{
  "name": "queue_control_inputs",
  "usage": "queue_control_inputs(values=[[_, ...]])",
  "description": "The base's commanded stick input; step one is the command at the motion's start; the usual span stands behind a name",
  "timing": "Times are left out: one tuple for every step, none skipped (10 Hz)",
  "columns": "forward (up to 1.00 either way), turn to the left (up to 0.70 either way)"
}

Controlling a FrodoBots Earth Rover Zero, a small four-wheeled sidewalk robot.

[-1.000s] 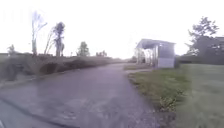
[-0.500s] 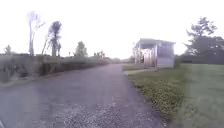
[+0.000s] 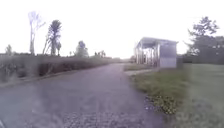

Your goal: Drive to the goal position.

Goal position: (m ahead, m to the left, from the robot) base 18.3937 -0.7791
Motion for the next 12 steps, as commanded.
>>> queue_control_inputs(values=[[0.7, -0.14], [0.7, -0.14], [0.7, -0.14], [0.7, -0.14], [0.7, -0.14], [0.7, -0.14], [0.7, -0.14], [0.7, -0.14], [0.7, -0.1], [0.7, -0.05], [0.7, 0.0], [0.7, 0.0]])
